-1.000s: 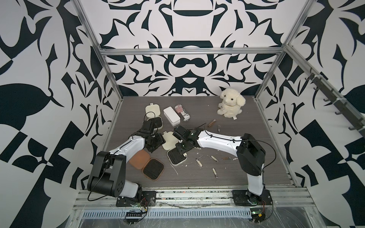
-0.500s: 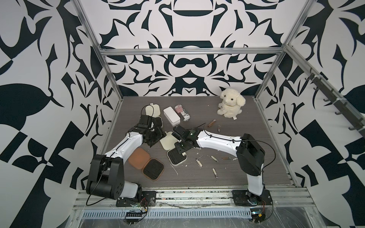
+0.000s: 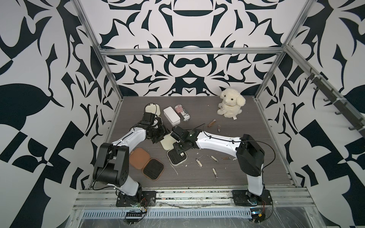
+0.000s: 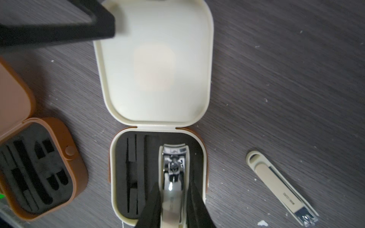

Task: Organize nail clipper sets
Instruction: Place the nail clipper in the storage box.

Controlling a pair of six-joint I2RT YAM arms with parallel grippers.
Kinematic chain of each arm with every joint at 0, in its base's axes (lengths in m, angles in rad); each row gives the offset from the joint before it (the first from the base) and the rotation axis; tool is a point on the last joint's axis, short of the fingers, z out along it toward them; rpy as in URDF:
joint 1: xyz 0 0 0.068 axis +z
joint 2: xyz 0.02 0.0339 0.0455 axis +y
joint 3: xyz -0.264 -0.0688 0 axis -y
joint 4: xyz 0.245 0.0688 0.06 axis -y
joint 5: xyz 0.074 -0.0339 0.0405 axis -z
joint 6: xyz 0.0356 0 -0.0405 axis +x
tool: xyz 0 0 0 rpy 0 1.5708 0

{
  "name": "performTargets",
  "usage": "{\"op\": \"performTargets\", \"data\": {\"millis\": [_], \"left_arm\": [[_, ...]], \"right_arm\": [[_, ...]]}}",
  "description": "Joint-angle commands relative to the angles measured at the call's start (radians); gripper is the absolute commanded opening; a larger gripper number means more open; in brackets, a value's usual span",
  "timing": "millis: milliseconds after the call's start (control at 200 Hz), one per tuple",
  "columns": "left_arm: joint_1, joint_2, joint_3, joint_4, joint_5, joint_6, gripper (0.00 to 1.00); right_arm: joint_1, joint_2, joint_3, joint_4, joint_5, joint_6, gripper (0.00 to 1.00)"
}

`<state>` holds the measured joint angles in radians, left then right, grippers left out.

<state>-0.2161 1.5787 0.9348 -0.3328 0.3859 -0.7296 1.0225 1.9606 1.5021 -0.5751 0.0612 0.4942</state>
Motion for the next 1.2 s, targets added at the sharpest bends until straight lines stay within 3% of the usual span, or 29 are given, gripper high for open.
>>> {"op": "performTargets", "data": {"millis": [0,460,1195], "left_arm": [[0.004,0.028,-0.029,0.056,0.011,-0.020,0.68],[0.004,0.054,-0.106,0.110,-0.002,-0.048,0.67],[0.004,0.061,-0.108,0.120,-0.007,-0.051,0.67]], "right_arm": [[0.017,-0.004,0.002,0.035,0.005,-0.003,0.00],[0.028,0.052,-0.020,0.121,-0.017,-0.011,0.00],[0.028,0.082,-0.070,0.168,-0.023,-0.035,0.00]]}}
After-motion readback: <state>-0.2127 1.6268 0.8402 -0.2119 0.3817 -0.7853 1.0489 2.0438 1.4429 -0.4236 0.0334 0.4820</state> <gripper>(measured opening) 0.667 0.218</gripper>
